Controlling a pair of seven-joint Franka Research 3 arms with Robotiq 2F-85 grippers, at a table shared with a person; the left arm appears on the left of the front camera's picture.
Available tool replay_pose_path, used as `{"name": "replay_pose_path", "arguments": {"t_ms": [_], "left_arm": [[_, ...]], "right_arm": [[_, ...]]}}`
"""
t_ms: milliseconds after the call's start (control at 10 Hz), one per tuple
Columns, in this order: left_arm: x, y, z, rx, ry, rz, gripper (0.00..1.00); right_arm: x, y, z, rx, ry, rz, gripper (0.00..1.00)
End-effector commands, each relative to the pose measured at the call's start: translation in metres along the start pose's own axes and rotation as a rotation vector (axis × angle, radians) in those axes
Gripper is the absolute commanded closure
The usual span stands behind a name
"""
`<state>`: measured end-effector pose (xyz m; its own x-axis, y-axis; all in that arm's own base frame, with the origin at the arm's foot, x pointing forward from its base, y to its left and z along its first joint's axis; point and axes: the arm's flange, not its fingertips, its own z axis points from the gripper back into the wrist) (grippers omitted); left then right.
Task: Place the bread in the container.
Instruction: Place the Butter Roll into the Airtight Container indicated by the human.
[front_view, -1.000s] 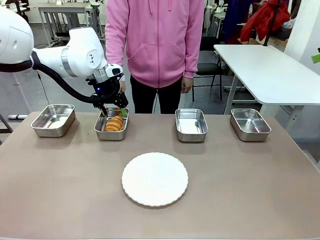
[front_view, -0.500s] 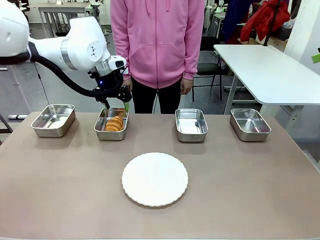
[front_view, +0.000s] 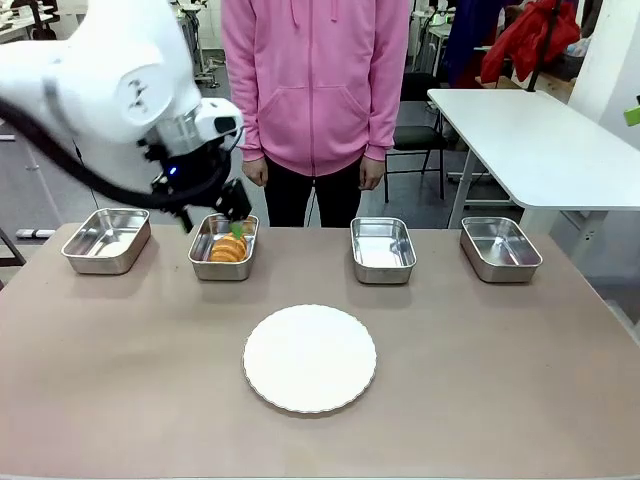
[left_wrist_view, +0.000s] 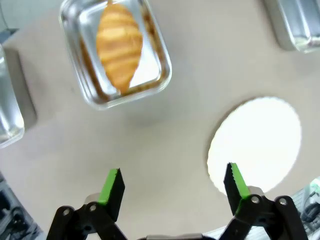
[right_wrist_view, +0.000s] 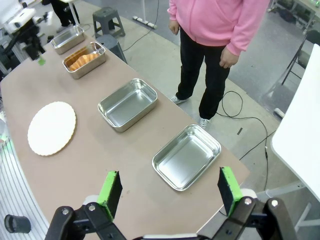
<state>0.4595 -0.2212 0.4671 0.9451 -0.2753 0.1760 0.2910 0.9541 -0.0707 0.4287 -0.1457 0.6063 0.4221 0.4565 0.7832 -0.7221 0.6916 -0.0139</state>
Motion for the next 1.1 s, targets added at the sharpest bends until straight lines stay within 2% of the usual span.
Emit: {"name": "replay_pose_path", "arguments": {"t_ms": [0,200,500,600,700,1000], "left_arm": [[-0.066,0.001,-0.003,-0.012,-0.060,0.031,0.00],[-0.105,0.005,-0.014,-0.043,-0.069,0.067,0.00],[-0.142,0.012,-0.026,-0.056,-0.095,0.111,0.00],[-0.145,0.013,-0.029,-0.006,-0.111,0.150,0.00],[-0.123,0.010,-0.021,-0.039,-0.064,0.088,0.00],[-0.123,0.010,-0.021,-0.039,-0.064,0.088,0.00]], "right_arm": [[0.002,0.001,0.000,0.000,-0.006,0.004,0.00],[0.002,0.001,0.000,0.000,-0.006,0.004,0.00],[0.002,0.001,0.000,0.000,-0.006,0.004,0.00],[0.002,0.001,0.000,0.000,-0.006,0.004,0.00],[0.002,0.001,0.000,0.000,-0.006,0.004,0.00],[0.002,0.001,0.000,0.000,-0.006,0.004,0.00]]}}
